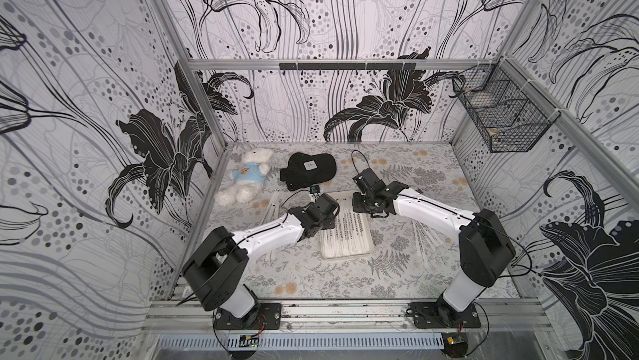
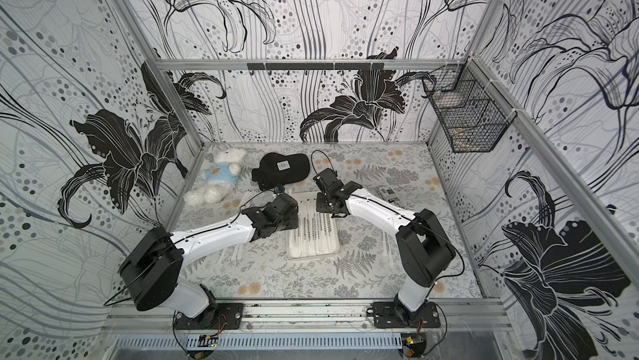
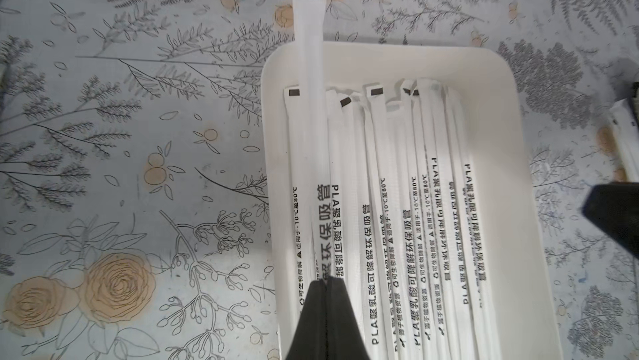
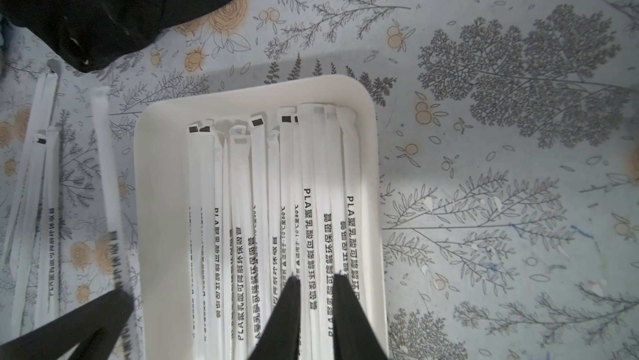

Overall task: Put the straws into the storage box
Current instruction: Place the straw in the storage box.

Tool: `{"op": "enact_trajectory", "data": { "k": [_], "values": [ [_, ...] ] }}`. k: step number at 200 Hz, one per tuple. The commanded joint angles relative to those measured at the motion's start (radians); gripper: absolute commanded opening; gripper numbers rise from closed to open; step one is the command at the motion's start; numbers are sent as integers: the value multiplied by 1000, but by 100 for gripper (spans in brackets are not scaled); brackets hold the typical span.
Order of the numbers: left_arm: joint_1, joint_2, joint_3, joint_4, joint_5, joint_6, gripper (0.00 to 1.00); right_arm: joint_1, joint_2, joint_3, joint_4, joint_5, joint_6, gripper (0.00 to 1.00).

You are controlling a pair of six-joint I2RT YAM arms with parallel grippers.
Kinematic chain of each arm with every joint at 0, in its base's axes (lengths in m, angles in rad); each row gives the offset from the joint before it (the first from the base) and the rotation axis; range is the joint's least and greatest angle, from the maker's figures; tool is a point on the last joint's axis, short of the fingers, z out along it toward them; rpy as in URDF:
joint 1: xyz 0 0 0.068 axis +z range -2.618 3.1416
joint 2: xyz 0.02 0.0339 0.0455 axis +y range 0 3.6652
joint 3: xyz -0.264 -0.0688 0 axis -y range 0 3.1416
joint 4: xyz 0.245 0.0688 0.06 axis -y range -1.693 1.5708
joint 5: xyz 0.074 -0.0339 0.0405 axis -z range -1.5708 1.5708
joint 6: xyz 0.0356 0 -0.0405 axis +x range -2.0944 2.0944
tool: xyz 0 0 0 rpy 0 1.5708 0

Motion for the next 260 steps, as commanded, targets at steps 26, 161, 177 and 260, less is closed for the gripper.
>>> {"op": "enact_trajectory", "data": {
  "k": [26, 161, 177, 260],
  "values": [
    [-13, 81, -12, 62, -15, -24, 2, 1, -46, -22, -9, 5, -9, 21],
    [-17, 104, 12, 22, -42, -32, 21, 2, -36, -16, -6, 1, -19, 20],
    [-17, 83, 25, -1, -47, -31, 23, 2, -34, -18, -5, 0, -18, 20],
    [204, -221, -113, -144, -127, 49, 49, -2, -42, -24, 5, -13, -24, 20]
  ]
}}
